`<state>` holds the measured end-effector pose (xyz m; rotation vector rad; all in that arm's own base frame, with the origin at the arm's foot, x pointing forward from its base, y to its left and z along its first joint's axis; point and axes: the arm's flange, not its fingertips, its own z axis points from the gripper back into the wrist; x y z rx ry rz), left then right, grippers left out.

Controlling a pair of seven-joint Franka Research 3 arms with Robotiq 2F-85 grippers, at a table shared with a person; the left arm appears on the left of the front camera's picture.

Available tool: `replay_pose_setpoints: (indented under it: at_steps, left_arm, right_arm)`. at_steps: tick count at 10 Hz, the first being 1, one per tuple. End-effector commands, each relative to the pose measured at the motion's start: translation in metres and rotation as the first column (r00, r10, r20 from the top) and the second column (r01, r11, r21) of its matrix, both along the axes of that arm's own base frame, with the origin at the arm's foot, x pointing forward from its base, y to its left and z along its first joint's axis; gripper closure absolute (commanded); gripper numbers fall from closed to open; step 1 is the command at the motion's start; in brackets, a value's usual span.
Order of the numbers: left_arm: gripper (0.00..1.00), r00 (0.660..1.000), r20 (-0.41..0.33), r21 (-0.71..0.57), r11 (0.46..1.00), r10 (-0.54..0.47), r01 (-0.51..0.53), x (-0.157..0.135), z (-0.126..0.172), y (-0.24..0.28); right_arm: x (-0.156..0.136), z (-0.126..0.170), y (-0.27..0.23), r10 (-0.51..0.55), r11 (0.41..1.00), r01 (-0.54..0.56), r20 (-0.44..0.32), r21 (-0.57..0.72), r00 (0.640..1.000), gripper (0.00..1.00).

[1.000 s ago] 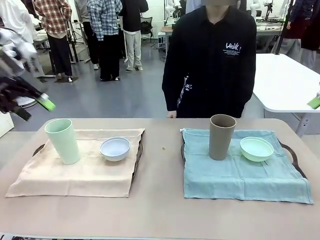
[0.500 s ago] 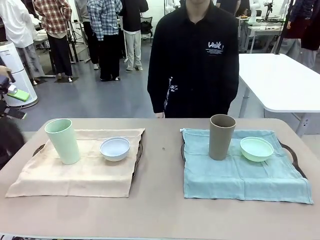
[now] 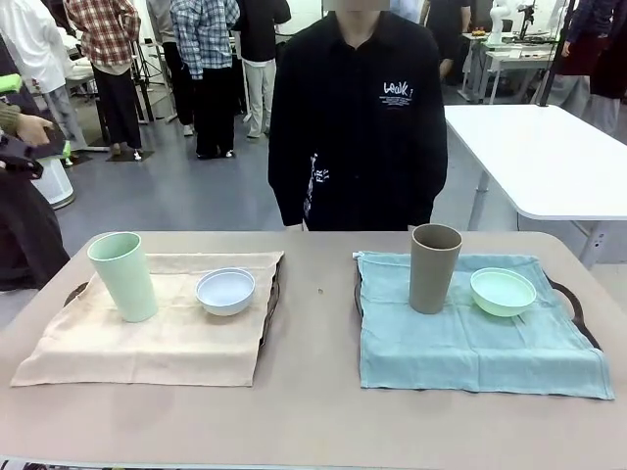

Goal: Set up a tray with a mat and arrange the tableware.
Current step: Place the Picnic Bowl and Reusable plastic cup back onto the Handle tray in front of the human's position.

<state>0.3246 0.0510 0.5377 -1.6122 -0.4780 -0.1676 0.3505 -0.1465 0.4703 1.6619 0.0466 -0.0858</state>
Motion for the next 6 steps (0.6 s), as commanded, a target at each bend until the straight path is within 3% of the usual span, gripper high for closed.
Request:
replay_pose_setpoints:
  at_steps: [1, 6]
  left_arm:
    - [0.00, 0.999, 0.046, 0.078, 0.997, 0.000, -0.004, -0.0047, 0.0161, -0.0016]
    - [0.00, 0.999, 0.046, 0.078, 0.997, 0.000, -0.004, -0.0047, 0.0161, -0.0016]
  right_arm:
    - [-0.0020, 0.0180, 0.0110, 0.090, 0.996, -0.089, 0.031, -0.015, 0.995, 0.00]
    - [-0.0020, 0.0180, 0.0110, 0.090, 0.996, -0.089, 0.031, -0.015, 0.995, 0.00]
